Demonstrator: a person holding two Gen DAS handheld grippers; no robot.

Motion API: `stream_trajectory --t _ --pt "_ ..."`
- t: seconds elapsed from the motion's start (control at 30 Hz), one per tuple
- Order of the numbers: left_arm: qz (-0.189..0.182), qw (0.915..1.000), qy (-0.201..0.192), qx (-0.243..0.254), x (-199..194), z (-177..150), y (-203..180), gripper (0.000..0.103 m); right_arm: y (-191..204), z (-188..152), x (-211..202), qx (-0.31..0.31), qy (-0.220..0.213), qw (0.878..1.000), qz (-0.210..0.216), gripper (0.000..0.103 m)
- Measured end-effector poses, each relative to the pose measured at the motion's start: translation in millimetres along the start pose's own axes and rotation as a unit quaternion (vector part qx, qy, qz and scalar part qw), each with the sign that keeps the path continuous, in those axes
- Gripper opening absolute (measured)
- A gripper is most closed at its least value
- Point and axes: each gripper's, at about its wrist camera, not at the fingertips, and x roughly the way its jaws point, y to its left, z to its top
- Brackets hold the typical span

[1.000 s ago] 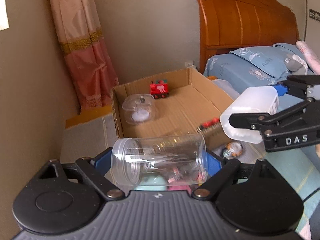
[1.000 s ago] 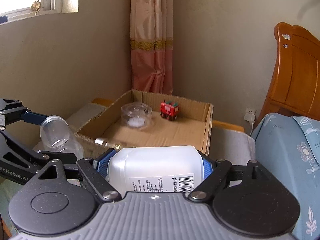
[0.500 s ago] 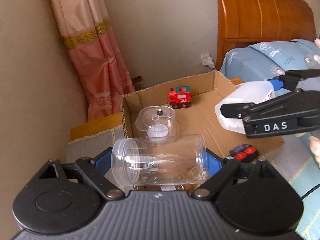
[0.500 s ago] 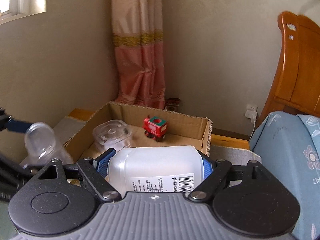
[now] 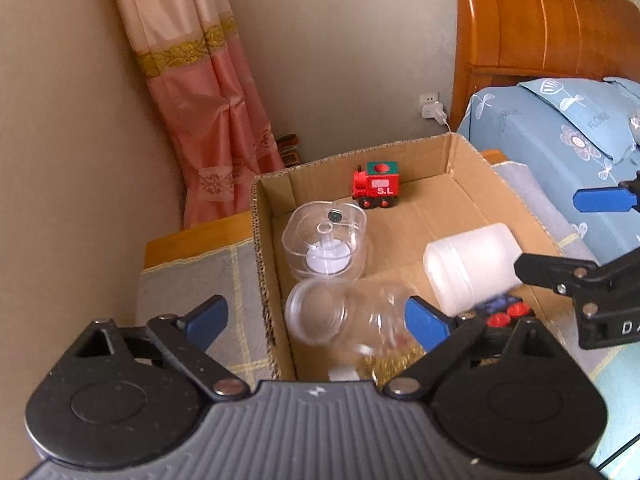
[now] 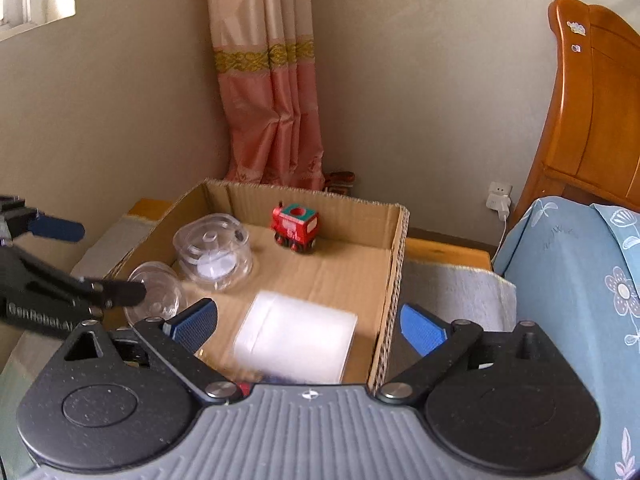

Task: Organize rigid objects
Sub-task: 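Carry jar with left tool and white bottle with right tool into box, release both, then withdraw both open tools from the box back over the bed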

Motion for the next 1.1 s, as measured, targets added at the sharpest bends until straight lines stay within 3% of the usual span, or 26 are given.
stream_trajectory --t 0.3,0.63,0.87,1.1 --pt "0.003 0.9998 -0.006 0.018 -51.9 -25.5 -3.9 0.096 19.7 -27.6 -48.1 -0.025 -0.013 1.000 0.006 0.103" --pt "-0.029 0.9987 0.024 0.034 -90.4 -94.0 -13.8 0.096 40.4 -85.7 -102.2 -0.063 -0.004 0.998 0.017 0.103" --pt "-0.067 0.9966 0.049 0.000 -80.6 -145.0 -14.3 0.097 46.8 -132.7 -99.9 -0.085 0.054 0.995 0.012 0.103" --pt "-0.068 0.9966 0.019 -0.044 -46.9 -174.4 -22.0 0.097 35.9 -168.1 -71.5 -0.038 0.078 0.996 0.004 0.103"
